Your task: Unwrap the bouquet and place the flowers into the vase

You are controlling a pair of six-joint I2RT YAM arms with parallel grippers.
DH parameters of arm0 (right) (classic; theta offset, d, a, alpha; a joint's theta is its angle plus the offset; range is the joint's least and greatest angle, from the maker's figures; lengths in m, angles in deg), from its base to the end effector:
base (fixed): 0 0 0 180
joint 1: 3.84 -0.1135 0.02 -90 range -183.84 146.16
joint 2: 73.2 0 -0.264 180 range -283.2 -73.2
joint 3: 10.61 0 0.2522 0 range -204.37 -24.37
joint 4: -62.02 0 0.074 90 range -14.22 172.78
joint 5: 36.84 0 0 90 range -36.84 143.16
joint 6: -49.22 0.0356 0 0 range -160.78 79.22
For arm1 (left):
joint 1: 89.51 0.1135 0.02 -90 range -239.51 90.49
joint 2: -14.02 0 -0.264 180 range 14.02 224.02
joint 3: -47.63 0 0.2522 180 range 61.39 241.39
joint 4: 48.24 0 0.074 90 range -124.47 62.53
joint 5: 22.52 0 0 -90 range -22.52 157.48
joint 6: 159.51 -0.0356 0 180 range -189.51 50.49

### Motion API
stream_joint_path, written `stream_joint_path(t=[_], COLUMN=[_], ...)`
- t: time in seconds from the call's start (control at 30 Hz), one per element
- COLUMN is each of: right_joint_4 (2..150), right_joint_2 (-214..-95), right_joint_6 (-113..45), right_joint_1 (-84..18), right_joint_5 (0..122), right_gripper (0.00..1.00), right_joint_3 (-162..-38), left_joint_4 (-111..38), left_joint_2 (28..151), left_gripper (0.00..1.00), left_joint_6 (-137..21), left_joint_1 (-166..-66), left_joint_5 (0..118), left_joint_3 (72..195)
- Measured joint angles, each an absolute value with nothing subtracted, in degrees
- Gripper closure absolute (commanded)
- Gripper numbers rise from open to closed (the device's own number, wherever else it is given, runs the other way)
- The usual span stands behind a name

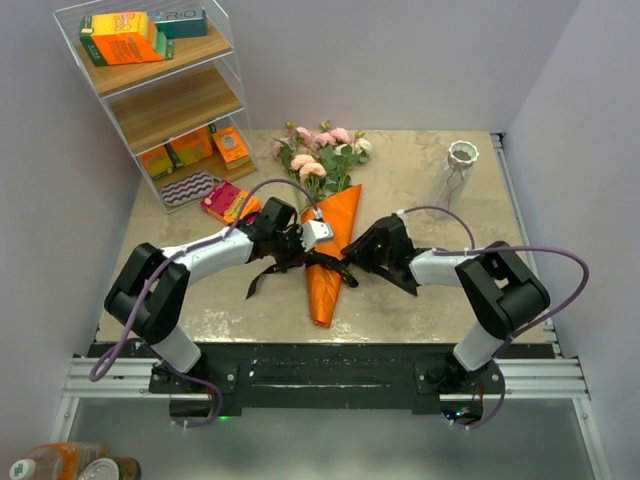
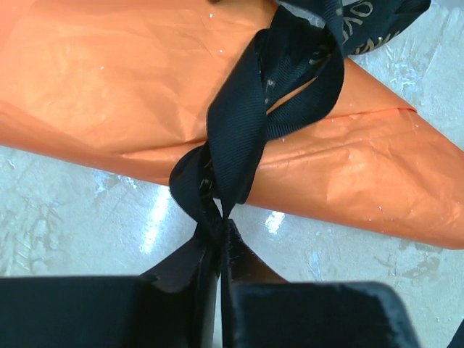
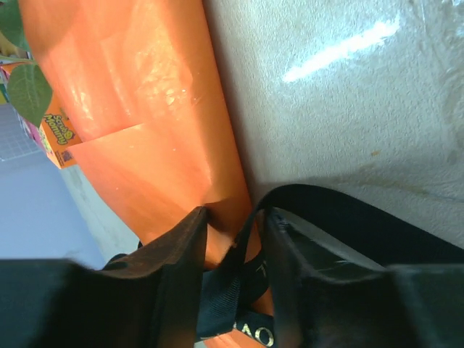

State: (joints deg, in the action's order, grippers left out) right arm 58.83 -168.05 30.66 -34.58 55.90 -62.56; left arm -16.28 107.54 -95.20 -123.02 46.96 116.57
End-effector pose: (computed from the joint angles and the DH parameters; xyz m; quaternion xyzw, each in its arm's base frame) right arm 0.2667 0.1606 0.1349 0.3052 0.8520 0.3441 0.2500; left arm 0.2639 -0.1897 0.1825 0.5101 0.7941 -0.1895 0.2710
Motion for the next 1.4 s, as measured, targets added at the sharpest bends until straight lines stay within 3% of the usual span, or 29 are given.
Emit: stream_joint_path(t=[0.17, 0.37, 0.7, 0.87, 0.97, 1.13, 1.4], right_joint_4=[58.0, 62.5, 79.2, 83.4, 86.2, 94.6, 101.7], right_joint_2=[-167.5, -158.8, -139.1, -133.9, -131.8, -128.9, -127.2], right_joint_6=[30.9, 28.4, 18.5, 15.5, 13.4, 8.8, 5.5], right_joint_1=[-34.6, -34.6, -34.6, -33.9, -30.1, -17.4, -15.7], right_joint_5=[55.4, 52.2, 40.6, 41.8, 43.6, 36.4, 31.7], right_gripper=[0.95, 0.99, 1.0, 1.0, 1.0, 1.0, 1.0], right_joint_3=[-61.6, -60.9, -69.6, -72.2, -72.2, -72.1, -72.5], left_joint_4=[-15.6, -12.3, -7.4, -8.0, -8.7, -3.6, -1.2], left_joint_2=[106.5, 105.1, 96.7, 89.9, 84.7, 76.9, 73.0], left_gripper=[1.0, 1.0, 1.0, 1.0, 1.0, 1.0, 1.0], left_joint_6=[-95.6, -95.6, -90.1, -88.1, -88.3, -90.1, -93.2], left_joint_1=[-123.1, -123.1, -119.7, -116.2, -114.9, -108.9, -107.6], left_joint_5=[47.6, 49.0, 58.5, 57.6, 58.2, 70.6, 77.8], left_joint_3=[116.6, 118.3, 126.2, 126.1, 123.2, 115.3, 110.4])
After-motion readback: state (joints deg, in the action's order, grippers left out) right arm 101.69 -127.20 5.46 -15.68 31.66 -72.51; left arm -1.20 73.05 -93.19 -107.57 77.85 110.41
